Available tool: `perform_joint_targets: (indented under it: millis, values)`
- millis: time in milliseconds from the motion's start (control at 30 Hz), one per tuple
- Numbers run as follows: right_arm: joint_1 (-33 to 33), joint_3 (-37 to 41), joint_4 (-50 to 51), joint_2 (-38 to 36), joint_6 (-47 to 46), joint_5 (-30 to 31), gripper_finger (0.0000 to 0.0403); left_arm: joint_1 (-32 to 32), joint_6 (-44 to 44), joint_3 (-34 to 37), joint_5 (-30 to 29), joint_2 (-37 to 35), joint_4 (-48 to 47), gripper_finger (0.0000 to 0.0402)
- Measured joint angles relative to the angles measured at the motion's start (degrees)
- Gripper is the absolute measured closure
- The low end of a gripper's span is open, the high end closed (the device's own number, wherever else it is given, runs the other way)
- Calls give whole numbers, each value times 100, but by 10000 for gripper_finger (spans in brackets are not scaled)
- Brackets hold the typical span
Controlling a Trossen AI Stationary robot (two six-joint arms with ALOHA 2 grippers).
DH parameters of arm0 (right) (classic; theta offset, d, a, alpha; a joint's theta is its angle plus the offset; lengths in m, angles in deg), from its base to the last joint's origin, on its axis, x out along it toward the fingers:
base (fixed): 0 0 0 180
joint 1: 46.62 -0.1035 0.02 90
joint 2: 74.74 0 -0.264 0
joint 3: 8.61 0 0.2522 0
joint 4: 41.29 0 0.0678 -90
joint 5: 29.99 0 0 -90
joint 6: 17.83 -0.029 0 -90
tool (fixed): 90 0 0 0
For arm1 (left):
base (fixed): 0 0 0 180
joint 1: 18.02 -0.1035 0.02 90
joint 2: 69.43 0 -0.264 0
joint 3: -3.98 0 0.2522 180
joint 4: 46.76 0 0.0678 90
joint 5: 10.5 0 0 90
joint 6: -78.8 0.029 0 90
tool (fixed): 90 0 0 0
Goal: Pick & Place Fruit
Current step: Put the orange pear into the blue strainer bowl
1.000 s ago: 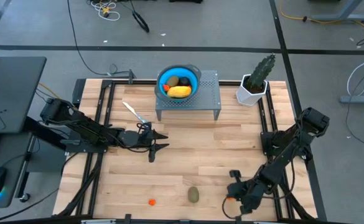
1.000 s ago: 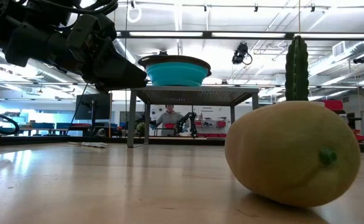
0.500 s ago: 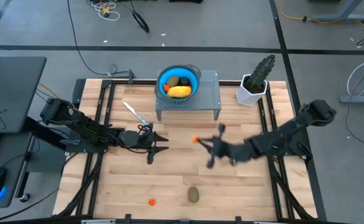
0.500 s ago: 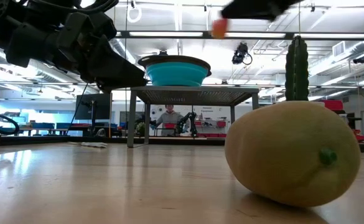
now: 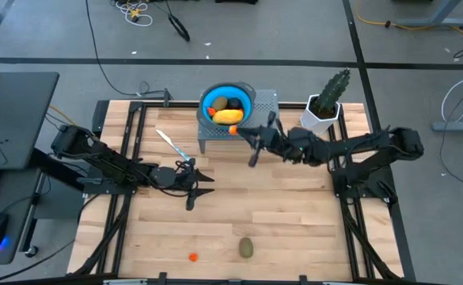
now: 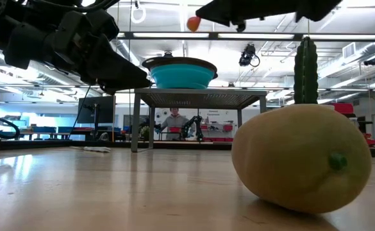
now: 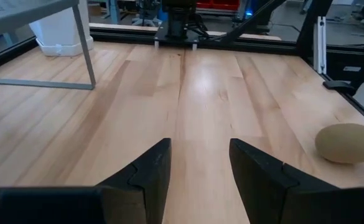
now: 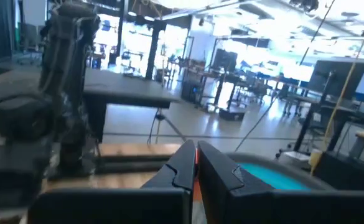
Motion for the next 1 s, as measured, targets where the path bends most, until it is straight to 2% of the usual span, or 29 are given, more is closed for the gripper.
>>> perform_joint_targets:
  millis: [133,433,633,800,1000]
  values:
    - [310,-412,65,297,151,-311,385,0,46,2,-191,0,0,230]
    - [840,-952,217,779,334,-354,384,0,-2,0,-283,0,1,230]
    - [1199,-1314,-193,1336,-91,-647,385,0,-33,0,-283,0,3,230]
    - [1317,-1519,-185,1608,137,-539,384,36,-168,0,-266,0,-4,230]
    - [1536,-1555,-28,1641,-35,-465,384,101,-153,0,-276,0,-4,230]
